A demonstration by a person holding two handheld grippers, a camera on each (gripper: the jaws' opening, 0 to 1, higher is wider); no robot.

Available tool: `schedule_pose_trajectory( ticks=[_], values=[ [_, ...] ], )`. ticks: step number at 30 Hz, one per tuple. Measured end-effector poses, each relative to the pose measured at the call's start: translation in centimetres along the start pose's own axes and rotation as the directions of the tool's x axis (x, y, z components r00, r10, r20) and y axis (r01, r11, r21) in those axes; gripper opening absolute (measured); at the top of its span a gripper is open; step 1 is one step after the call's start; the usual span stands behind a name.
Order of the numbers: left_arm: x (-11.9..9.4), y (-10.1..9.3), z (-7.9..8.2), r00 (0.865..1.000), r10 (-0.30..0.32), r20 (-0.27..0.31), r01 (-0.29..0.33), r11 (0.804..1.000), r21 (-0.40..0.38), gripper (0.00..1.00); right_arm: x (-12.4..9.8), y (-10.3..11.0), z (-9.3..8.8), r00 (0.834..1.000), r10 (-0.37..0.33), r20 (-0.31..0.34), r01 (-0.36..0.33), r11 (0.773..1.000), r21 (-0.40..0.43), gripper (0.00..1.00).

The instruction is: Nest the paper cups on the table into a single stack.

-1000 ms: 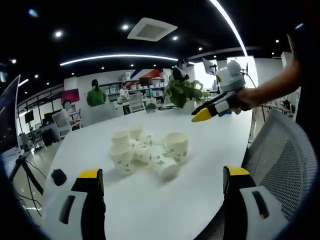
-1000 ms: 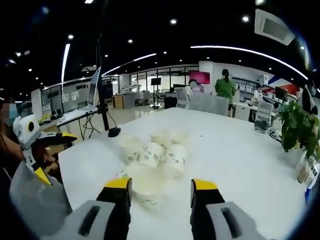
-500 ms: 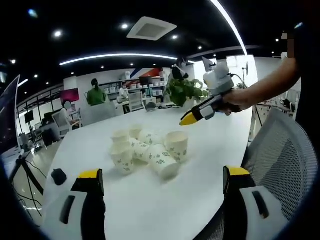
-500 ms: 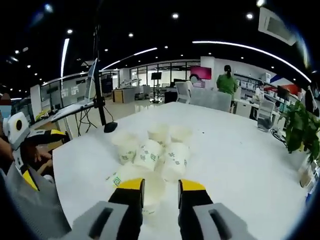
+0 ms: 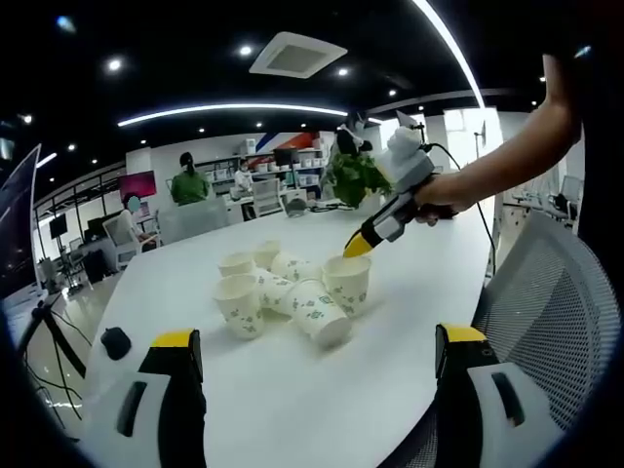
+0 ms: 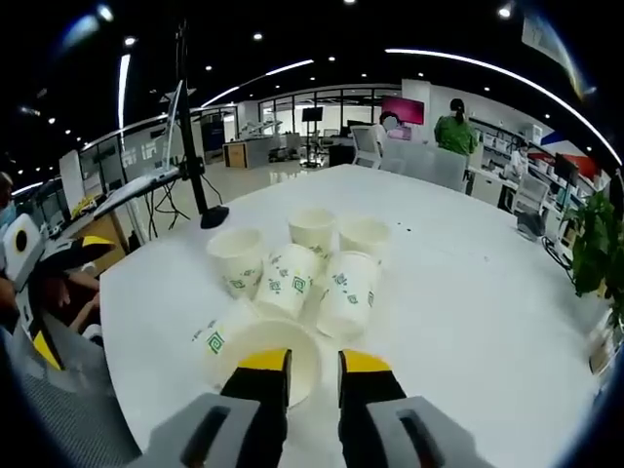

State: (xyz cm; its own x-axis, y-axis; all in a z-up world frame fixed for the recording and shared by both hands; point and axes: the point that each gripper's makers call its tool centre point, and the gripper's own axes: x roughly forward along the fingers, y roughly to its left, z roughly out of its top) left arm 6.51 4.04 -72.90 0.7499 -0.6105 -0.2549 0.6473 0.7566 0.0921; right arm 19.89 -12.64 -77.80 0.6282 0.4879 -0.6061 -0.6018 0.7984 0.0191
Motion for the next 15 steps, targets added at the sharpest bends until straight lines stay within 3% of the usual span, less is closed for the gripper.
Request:
schedule_pose_trajectory(
  ticks=[15],
  values=[
    [0.0,0.2,-0.2,1.0,0.01,-0.01,-0.01,1.0,0.005,0.98,1.1,0.0,-0.7,0.997,0.034,-0.076,-0.032,0.999,0.03,0.01]
  ],
)
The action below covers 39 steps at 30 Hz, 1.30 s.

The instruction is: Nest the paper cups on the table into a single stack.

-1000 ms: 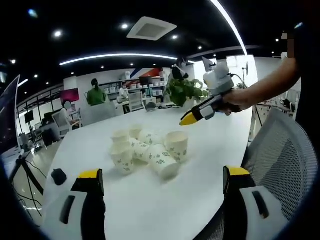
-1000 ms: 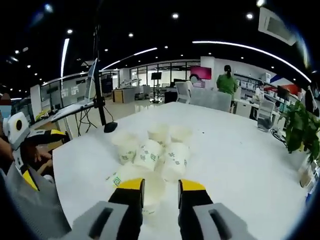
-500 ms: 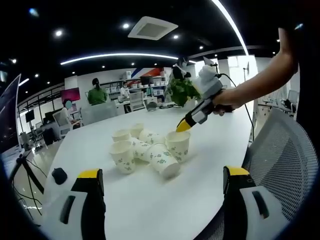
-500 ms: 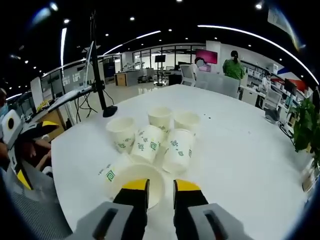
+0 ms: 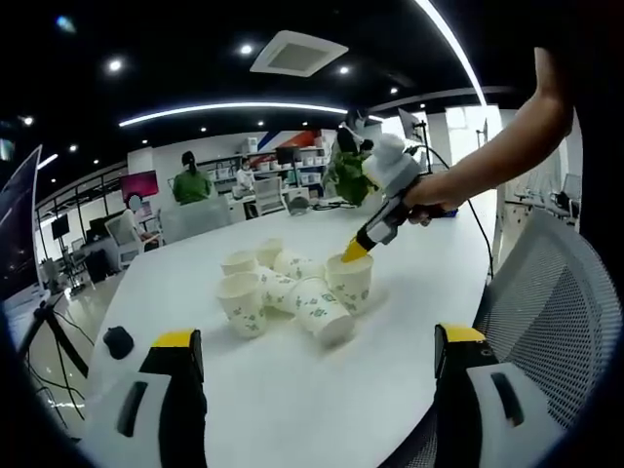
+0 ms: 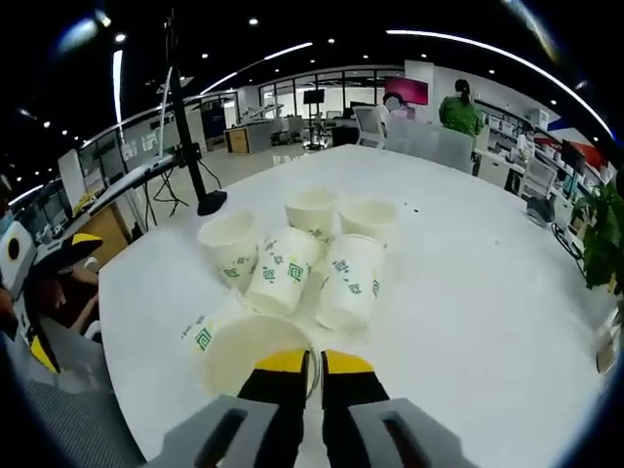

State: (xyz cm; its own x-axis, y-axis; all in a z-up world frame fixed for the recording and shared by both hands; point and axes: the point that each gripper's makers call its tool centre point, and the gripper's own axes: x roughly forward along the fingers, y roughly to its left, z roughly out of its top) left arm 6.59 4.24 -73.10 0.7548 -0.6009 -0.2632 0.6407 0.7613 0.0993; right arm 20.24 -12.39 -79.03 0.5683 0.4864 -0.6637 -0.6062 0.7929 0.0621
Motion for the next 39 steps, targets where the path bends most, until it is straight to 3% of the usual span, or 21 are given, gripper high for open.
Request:
schedule_pose_trajectory(
  ticks=[11,25,39],
  values=[
    [0.0,0.0,0.0,1.0,0.002,-0.003,-0.002,1.0,0.0,0.98,-1.2,0.9,-0.3,0.999,0.041,0.003,-0.041,0.996,0.084,0.0],
    [0.1,-0.3,0.1,1.0,-0.008,-0.004,0.008,1.0,0.01,0.97,-2.8,3.9,-2.9,0.993,0.113,-0.025,-0.108,0.983,0.147,0.0],
    [0.0,-0.1,0.1,1.0,0.001,-0.002,-0.001,1.0,0.017,0.96,-2.8,5.1,-3.4,0.991,0.128,-0.028,-0.118,0.966,0.231,0.0]
  ],
)
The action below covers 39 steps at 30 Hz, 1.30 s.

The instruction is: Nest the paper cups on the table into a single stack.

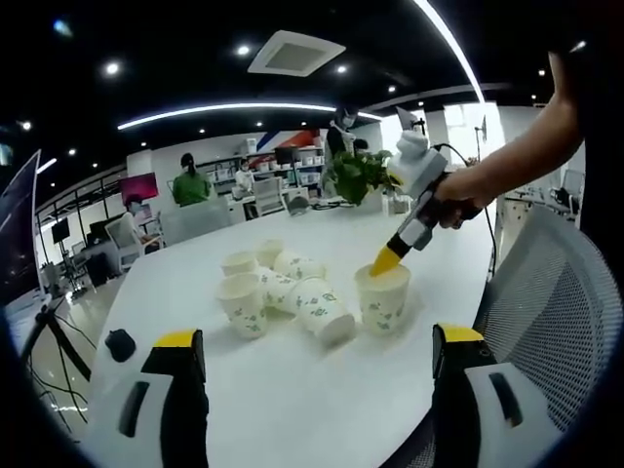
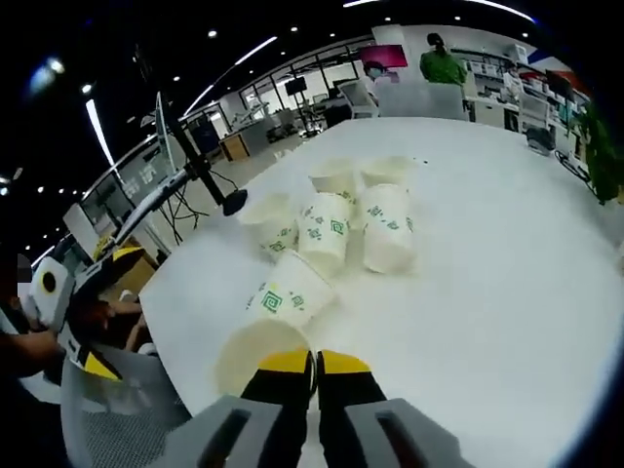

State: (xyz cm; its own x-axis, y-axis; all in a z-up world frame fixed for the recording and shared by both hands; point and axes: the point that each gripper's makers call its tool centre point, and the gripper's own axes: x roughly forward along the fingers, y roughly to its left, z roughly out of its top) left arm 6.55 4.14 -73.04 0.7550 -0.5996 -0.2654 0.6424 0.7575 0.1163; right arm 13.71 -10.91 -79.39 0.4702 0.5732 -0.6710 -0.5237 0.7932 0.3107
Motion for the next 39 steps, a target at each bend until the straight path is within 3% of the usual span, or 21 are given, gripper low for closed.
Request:
schedule_pose_trajectory(
  ticks=[10,15,20,22,26,29,32,39],
  values=[
    [-0.1,0.5,0.0,1.0,0.017,0.003,-0.017,1.0,-0.012,0.95,-0.1,1.0,0.4,0.999,0.012,0.031,-0.011,1.0,-0.008,0.02],
    [-0.2,0.7,0.2,0.999,0.035,0.007,-0.035,0.999,-0.028,0.94,-1.1,0.9,1.6,0.996,0.021,0.085,-0.02,1.0,-0.015,0.11],
    [0.1,0.3,0.5,1.0,0.023,0.003,-0.023,0.999,-0.024,0.95,-1.8,0.2,2.6,0.987,0.026,0.158,-0.024,1.0,-0.014,0.3],
    [0.2,0.3,0.8,1.0,0.022,0.003,-0.022,1.0,-0.02,0.94,-3.0,0.2,3.0,0.978,0.027,0.207,-0.018,0.999,-0.045,0.37],
    [0.6,1.1,0.6,0.998,0.043,-0.046,-0.044,0.999,-0.027,0.92,-4.3,-0.3,1.9,0.976,0.0,0.218,0.014,0.998,-0.061,0.48],
    [1.3,1.5,0.8,0.996,0.043,-0.073,-0.046,0.998,-0.04,0.86,-5.9,-0.1,1.2,0.968,-0.019,0.25,0.044,0.994,-0.097,0.54],
    [2.2,1.8,0.6,0.996,0.035,-0.083,-0.038,0.999,-0.025,0.86,-7.2,-0.4,0.9,0.959,-0.031,0.281,0.074,0.987,-0.143,0.62],
    [5.0,2.5,-0.7,0.987,0.012,-0.162,-0.017,0.999,-0.033,0.83,-9.9,-1.6,-0.7,0.956,-0.074,0.286,0.131,0.974,-0.187,0.71]
  ],
)
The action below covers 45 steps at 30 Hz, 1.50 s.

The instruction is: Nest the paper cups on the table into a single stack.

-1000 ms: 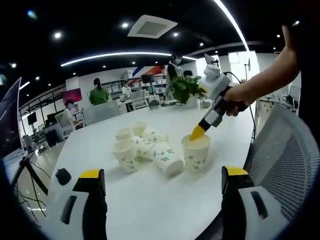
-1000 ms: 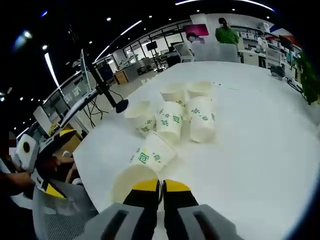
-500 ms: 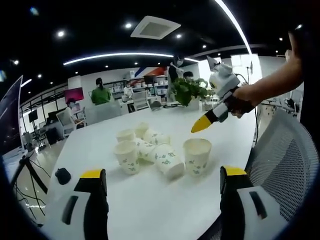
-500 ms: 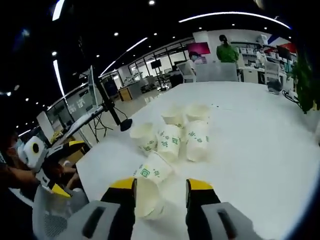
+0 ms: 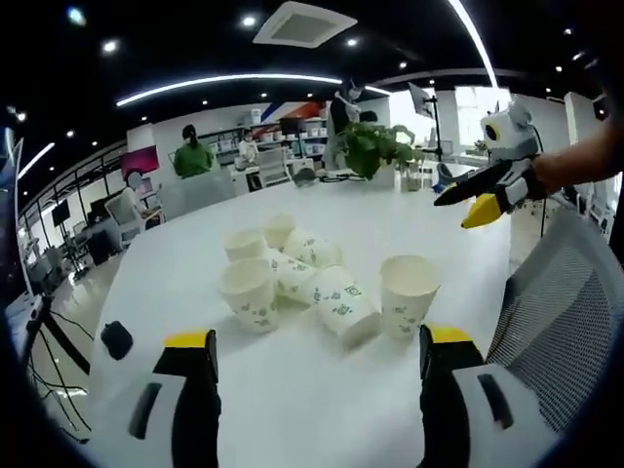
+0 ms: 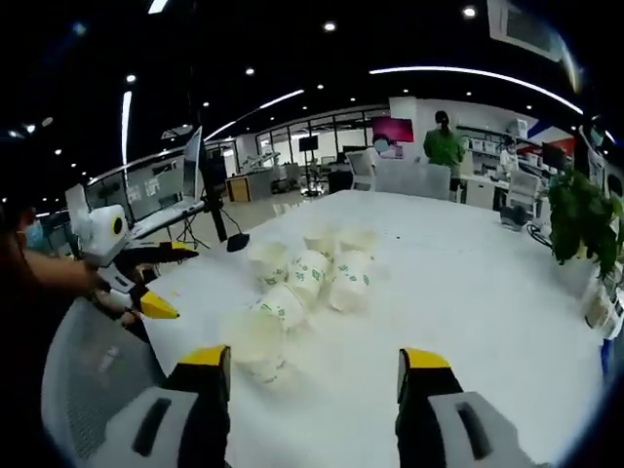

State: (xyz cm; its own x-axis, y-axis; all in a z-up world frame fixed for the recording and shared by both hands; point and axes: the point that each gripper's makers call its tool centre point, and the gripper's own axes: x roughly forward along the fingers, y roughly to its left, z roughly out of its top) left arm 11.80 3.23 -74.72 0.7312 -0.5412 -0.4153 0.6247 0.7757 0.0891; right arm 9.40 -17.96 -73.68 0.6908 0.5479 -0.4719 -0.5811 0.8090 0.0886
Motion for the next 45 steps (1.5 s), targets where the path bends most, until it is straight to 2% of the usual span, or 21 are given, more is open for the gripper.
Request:
schedule_pose_trajectory(
  ticks=[3,6,9,11,13,19,22,25,27,31,36,39,44,45],
  values=[
    [1.5,0.6,-0.7,0.999,-0.007,-0.038,0.006,1.0,-0.028,0.78,-1.3,-0.5,-0.5,1.0,-0.031,0.001,0.031,0.999,-0.009,0.72],
    [2.4,0.3,-0.6,0.999,-0.015,-0.052,0.014,0.999,-0.034,0.75,-2.3,-0.7,-1.0,0.998,-0.057,0.013,0.057,0.998,0.0,0.76],
    [3.7,0.4,-1.2,0.996,-0.021,-0.086,0.017,0.999,-0.043,0.74,-2.6,0.2,-1.4,0.998,-0.035,0.051,0.034,0.999,0.016,0.84],
    [4.3,0.2,-1.4,0.994,-0.031,-0.107,0.025,0.998,-0.06,0.73,-2.6,0.7,-1.9,0.998,-0.034,0.051,0.034,0.999,0.011,0.88],
    [4.9,0.1,-1.9,0.992,-0.037,-0.12,0.029,0.997,-0.065,0.73,-2.7,1.2,-2.0,0.999,-0.029,0.038,0.031,0.998,-0.06,0.9],
    [6.7,0.3,-2.5,0.989,-0.053,-0.141,0.041,0.995,-0.09,0.71,-2.2,1.8,-1.9,0.998,-0.024,0.053,0.028,0.996,-0.083,0.93],
    [7.0,0.3,-2.1,0.99,-0.052,-0.13,0.038,0.993,-0.108,0.7,-2.2,1.7,-2.1,0.998,-0.034,0.051,0.039,0.994,-0.099,0.92],
    [7.8,0.2,-2.5,0.987,-0.061,-0.147,0.044,0.992,-0.116,0.68,-1.9,1.3,-2.8,0.999,-0.033,0.02,0.034,0.998,-0.056,0.91],
    [8.1,0.1,-2.7,0.986,-0.065,-0.155,0.046,0.992,-0.12,0.67,-2.0,1.0,-2.8,0.999,-0.042,0.024,0.043,0.997,-0.061,0.91],
    [8.9,-0.5,-2.1,0.986,-0.091,-0.14,0.065,0.982,-0.179,0.65,-2.1,0.5,-2.6,0.997,-0.065,0.034,0.066,0.997,-0.035,0.91],
    [9.8,-0.7,-2.9,0.978,-0.1,-0.183,0.071,0.984,-0.162,0.59,-2.2,-0.5,-3.0,0.995,-0.099,0.023,0.099,0.995,-0.001,0.89],
    [9.8,-0.2,-3.7,0.972,-0.083,-0.219,0.058,0.991,-0.119,0.52,-2.3,-0.6,-2.8,0.994,-0.11,0.025,0.11,0.994,0.005,0.88],
    [9.5,0.1,-3.7,0.973,-0.081,-0.216,0.066,0.995,-0.077,0.5,-2.2,-0.7,-3.1,0.994,-0.108,0.014,0.108,0.994,0.018,0.87],
    [9.5,0.1,-3.3,0.975,-0.088,-0.206,0.081,0.996,-0.041,0.48,-2.3,-0.7,-3.0,0.994,-0.109,0.016,0.109,0.994,0.017,0.87]
  ],
)
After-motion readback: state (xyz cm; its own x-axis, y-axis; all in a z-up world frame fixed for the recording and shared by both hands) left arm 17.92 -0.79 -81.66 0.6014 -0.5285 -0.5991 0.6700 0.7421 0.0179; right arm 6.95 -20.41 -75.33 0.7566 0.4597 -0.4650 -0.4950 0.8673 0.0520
